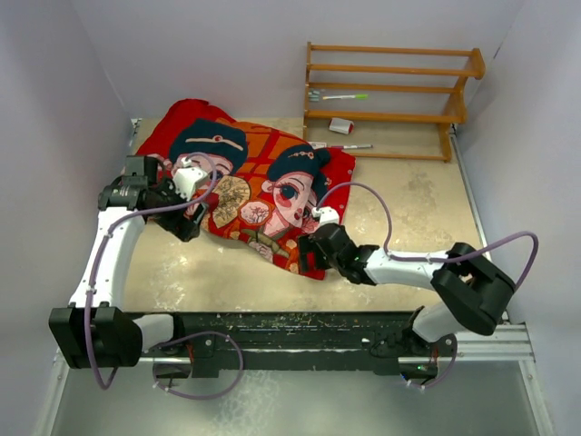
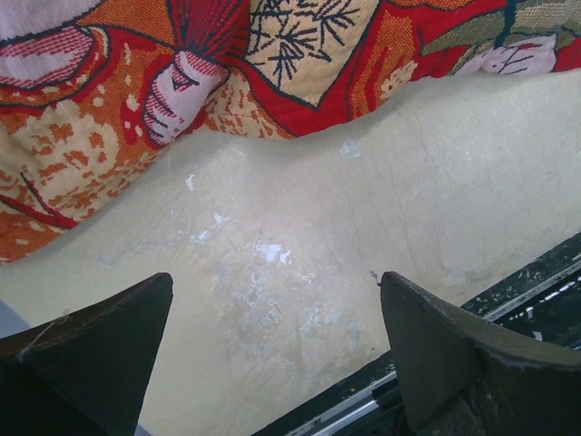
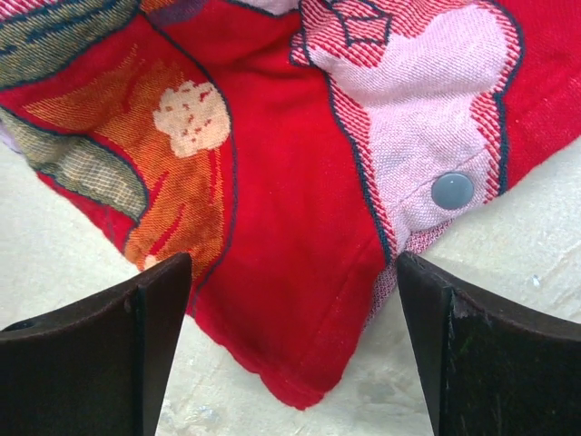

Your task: Remove the pillowcase from the pillow

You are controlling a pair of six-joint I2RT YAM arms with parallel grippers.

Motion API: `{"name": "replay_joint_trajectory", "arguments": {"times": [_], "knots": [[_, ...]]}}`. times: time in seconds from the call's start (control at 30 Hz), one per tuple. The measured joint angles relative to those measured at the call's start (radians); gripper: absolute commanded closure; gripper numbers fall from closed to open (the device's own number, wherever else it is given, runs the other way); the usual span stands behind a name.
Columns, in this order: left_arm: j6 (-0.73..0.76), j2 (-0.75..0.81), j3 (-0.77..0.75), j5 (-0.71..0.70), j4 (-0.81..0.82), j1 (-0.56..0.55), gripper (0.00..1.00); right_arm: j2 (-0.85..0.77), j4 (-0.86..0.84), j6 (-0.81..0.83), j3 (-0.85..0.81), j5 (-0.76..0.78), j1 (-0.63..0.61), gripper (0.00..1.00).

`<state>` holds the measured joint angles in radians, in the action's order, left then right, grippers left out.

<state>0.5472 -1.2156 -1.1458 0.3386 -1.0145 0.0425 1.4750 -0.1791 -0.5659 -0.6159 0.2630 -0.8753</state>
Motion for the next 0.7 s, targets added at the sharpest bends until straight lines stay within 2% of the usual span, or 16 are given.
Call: {"name": "replay_joint_trajectory", "arguments": {"times": [0.1,0.17,0.23,0.33,0.37,0.5,0.7], "knots": [[0.018,0.006,0.0,-0.025,0.01,-0.008,0.01,0.005,-0.033,-0.015,0.005,-0.024,0.006,0.17],[0.031,0.019,0.0,-0.037,0.013,-0.01,0.0,0.013,-0.058,-0.026,0.005,-0.048,0.013,0.33],[0.047,0.038,0.0,-0.041,0.008,-0.011,0.01,0.021,-0.071,-0.034,0.004,-0.074,0.02,0.56],[0.071,0.061,0.0,-0.039,-0.004,-0.011,0.01,0.028,-0.05,-0.042,-0.018,-0.11,0.028,0.96],[0.081,0.068,0.0,-0.036,-0.009,-0.012,0.01,0.025,-0.034,-0.051,-0.037,-0.127,0.03,1.0],[0.115,0.079,-0.005,-0.002,-0.031,-0.025,0.01,-0.033,-0.005,-0.055,-0.101,-0.158,0.031,1.0],[0.127,0.066,-0.061,0.022,-0.06,-0.128,0.01,-0.125,-0.017,-0.077,-0.196,-0.198,0.013,1.0]]}}
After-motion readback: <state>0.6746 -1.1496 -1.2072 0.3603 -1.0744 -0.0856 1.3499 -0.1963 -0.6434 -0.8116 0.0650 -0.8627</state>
